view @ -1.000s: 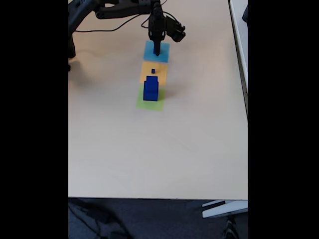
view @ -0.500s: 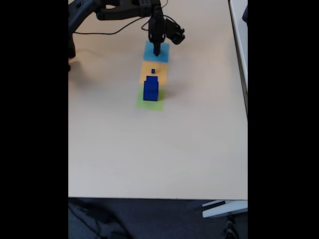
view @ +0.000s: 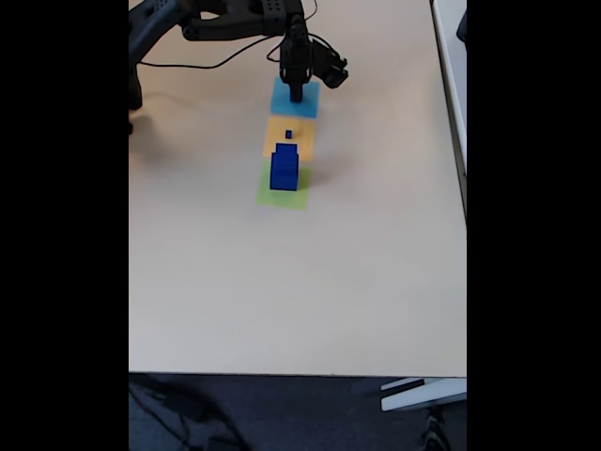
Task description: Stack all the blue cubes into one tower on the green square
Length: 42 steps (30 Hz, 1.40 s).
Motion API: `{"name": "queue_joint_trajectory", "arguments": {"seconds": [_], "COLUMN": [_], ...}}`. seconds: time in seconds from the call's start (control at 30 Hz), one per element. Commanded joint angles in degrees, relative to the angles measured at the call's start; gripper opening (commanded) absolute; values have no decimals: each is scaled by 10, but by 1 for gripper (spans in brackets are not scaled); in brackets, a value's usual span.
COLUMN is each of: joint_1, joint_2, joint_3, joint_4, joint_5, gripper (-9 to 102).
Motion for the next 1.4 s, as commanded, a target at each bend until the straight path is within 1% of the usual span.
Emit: {"name": "queue_joint_trajectory", "arguments": {"seconds": [0.0, 0.17, 0.4, 0.6, 0.87, 1.1, 1.37], "joint_1": [9, 9, 11, 27, 69, 115, 151], "joint_2": [17, 46, 82, 136, 240, 273, 283], "joint_3": [-43, -51, -108, -103, -47, -23, -2], "joint_4": [3, 19, 82, 108, 157, 160, 149], "joint_5": [-12, -13, -13, -31, -75, -134, -163], "gripper": [5, 4, 4, 3, 2, 1, 0]}}
